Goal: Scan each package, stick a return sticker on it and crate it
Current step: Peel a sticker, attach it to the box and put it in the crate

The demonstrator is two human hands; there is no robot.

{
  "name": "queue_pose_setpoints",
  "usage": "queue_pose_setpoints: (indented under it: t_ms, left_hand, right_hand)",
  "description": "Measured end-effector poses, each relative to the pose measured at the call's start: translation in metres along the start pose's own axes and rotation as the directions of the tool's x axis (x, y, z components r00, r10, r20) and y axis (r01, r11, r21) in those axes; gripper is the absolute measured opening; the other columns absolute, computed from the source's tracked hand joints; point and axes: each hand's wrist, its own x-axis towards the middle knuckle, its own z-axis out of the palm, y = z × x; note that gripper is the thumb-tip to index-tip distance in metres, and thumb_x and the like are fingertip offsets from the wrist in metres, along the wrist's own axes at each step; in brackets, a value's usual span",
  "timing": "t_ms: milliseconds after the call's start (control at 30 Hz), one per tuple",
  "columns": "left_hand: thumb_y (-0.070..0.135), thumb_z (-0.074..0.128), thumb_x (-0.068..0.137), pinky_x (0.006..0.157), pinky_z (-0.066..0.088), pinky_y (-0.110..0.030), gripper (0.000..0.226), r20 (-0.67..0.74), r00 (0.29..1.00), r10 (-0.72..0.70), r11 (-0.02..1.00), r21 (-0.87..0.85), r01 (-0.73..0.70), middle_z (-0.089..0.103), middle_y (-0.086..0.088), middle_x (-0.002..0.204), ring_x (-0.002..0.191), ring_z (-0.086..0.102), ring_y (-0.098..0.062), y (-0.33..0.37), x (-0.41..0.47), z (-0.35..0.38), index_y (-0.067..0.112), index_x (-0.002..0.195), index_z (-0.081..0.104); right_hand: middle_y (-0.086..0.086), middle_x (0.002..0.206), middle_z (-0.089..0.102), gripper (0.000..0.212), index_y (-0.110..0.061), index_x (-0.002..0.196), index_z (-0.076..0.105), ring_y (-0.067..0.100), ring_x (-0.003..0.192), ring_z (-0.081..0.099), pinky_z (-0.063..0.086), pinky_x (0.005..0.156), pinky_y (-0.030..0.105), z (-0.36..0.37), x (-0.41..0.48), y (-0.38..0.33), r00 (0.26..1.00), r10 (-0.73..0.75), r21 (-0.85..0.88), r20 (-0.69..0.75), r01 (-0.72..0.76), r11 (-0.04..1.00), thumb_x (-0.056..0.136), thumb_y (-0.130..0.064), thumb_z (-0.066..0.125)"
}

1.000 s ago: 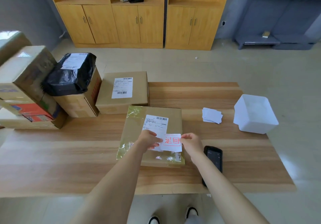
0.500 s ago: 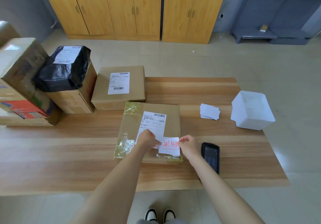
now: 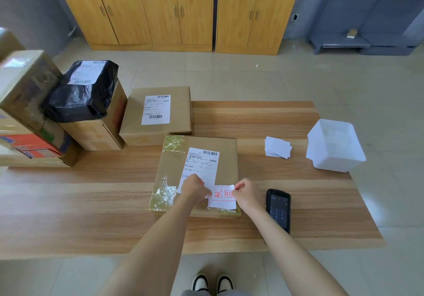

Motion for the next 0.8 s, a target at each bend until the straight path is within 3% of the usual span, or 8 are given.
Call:
queue_pose_setpoints:
  t_ms: [167,400,467,533,600,667,733,800]
  left_hand:
    - [0.008,0.067,0.078,0.051,0.031,-0.021,0.026,-0.027,0.997,0.072,0.987,0.144,-0.067,0.047,0.002,0.078,0.079,0.048,-0.021,0.001,-0.001,0.003,0.013,0.080,0.041]
    - [0.024,0.063,0.087,0.071,0.039,-0.028,0.028,-0.062,0.981,0.183,0.901,0.409,-0.142,0.059,-0.006,0.110,0.097,0.056,-0.023,0.004,-0.012,0.003,0.009,0.106,0.049]
    - [0.029,0.058,0.092,0.077,0.041,-0.029,0.031,-0.079,0.962,0.263,0.848,0.495,-0.191,0.055,-0.007,0.115,0.106,0.053,-0.024,0.001,-0.015,0.003,0.009,0.113,0.048]
    - [0.029,0.046,0.098,0.085,0.041,-0.030,0.029,-0.076,0.912,0.402,0.751,0.598,-0.281,0.049,-0.008,0.121,0.112,0.046,-0.024,-0.003,-0.019,0.007,0.009,0.119,0.045]
    - [0.024,0.036,0.100,0.093,0.038,-0.030,0.031,-0.049,0.842,0.538,0.624,0.695,-0.358,0.043,-0.007,0.128,0.117,0.040,-0.024,-0.009,-0.023,0.015,0.011,0.128,0.040]
    - [0.017,0.033,0.099,0.102,0.031,-0.029,0.039,0.002,0.802,0.597,0.539,0.739,-0.403,0.036,-0.007,0.139,0.126,0.034,-0.025,-0.014,-0.028,0.024,0.011,0.138,0.032]
    - [0.016,0.029,0.097,0.114,0.021,-0.033,0.051,0.053,0.797,0.601,0.509,0.743,-0.434,0.025,-0.008,0.151,0.141,0.022,-0.027,-0.019,-0.033,0.033,0.008,0.147,0.022]
    - [0.021,0.024,0.092,0.114,0.026,-0.036,0.057,0.094,0.778,0.621,0.467,0.753,-0.463,0.031,-0.008,0.152,0.142,0.027,-0.027,-0.024,-0.038,0.037,0.005,0.146,0.031]
  right_hand:
    - [-0.007,0.094,0.062,0.006,-0.024,0.091,0.053,0.014,0.082,0.057,0.032,0.052,0.024,-0.001,0.001,-0.002,1.000,-0.011,-0.092,0.005,0.011,0.996,0.088,-0.020,0.056]
    - [-0.003,0.087,0.057,0.022,-0.021,0.099,0.040,0.017,0.073,0.053,0.030,0.049,0.026,-0.006,-0.004,0.003,0.999,-0.032,-0.197,-0.041,0.023,0.980,0.092,-0.034,0.056]
    - [0.000,0.097,0.061,0.018,-0.019,0.104,0.044,0.018,0.082,0.057,0.041,0.057,0.030,-0.001,-0.004,0.004,0.990,-0.102,-0.196,-0.098,0.082,0.977,0.095,-0.034,0.050]
    - [0.003,0.113,0.058,0.023,-0.015,0.115,0.050,0.019,0.099,0.055,0.047,0.077,0.033,0.005,-0.009,0.002,0.963,-0.220,-0.216,-0.159,0.183,0.959,0.100,-0.028,0.040]
    - [0.005,0.132,0.051,0.035,-0.010,0.134,0.045,0.020,0.117,0.049,0.041,0.096,0.031,0.011,-0.016,-0.001,0.916,-0.361,-0.304,-0.177,0.298,0.905,0.102,-0.022,0.035]
    - [0.008,0.152,0.033,0.046,-0.007,0.148,0.027,0.022,0.139,0.031,0.023,0.114,0.030,0.016,-0.024,-0.002,0.872,-0.474,-0.396,-0.120,0.396,0.828,0.103,-0.016,0.032]
    - [0.008,0.160,0.011,0.055,-0.006,0.152,0.011,0.020,0.148,0.010,0.002,0.117,0.026,0.026,-0.029,0.001,0.843,-0.538,-0.487,-0.028,0.458,0.744,0.103,-0.014,0.034]
    - [0.012,0.156,0.023,0.069,0.000,0.148,0.024,0.024,0.144,0.023,0.012,0.115,0.031,0.034,-0.036,0.006,0.811,-0.584,-0.539,-0.016,0.485,0.689,0.090,-0.013,0.059]
